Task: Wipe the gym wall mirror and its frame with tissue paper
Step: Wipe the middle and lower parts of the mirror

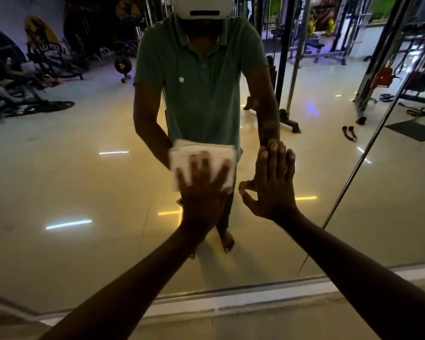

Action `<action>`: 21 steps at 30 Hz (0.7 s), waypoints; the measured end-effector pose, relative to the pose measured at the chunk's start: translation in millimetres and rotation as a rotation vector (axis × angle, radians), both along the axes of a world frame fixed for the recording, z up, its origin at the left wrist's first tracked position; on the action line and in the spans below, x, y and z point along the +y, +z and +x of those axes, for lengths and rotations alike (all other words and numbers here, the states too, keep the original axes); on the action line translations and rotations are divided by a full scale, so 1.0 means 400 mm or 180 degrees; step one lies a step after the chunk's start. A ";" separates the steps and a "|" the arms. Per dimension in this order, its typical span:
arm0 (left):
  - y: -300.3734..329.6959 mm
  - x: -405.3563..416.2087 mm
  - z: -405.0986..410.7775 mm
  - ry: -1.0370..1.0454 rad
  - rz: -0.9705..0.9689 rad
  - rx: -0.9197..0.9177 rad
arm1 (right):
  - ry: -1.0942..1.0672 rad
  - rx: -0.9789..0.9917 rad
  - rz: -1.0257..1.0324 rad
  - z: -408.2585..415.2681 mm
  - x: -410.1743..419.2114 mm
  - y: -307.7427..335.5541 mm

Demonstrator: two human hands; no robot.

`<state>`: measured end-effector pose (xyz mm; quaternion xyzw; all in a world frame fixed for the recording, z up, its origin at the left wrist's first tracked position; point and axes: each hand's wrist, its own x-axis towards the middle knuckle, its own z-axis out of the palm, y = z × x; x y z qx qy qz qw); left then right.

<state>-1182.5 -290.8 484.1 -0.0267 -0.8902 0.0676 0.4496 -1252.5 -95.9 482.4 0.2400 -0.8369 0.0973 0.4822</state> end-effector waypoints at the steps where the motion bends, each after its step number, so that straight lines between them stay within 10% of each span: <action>1: 0.017 0.025 -0.017 -0.0181 -0.0276 0.0000 | 0.0052 -0.0029 0.0037 0.000 0.002 0.003; 5: 0.062 -0.082 0.024 -0.0617 -0.0870 -0.0120 | 0.0078 -0.0092 0.0017 0.006 0.063 0.006; 10: -0.029 -0.286 0.142 0.0271 -0.0118 -0.0222 | -0.0238 -0.0113 0.0028 -0.009 0.150 -0.035; 13: -0.022 -0.124 0.077 0.0554 0.0514 -0.0127 | -0.0241 -0.0107 -0.0035 -0.026 0.126 -0.046; 21: 0.047 0.048 -0.014 -0.0530 -0.0569 -0.0082 | -0.0030 -0.0042 -0.0025 -0.032 0.143 -0.048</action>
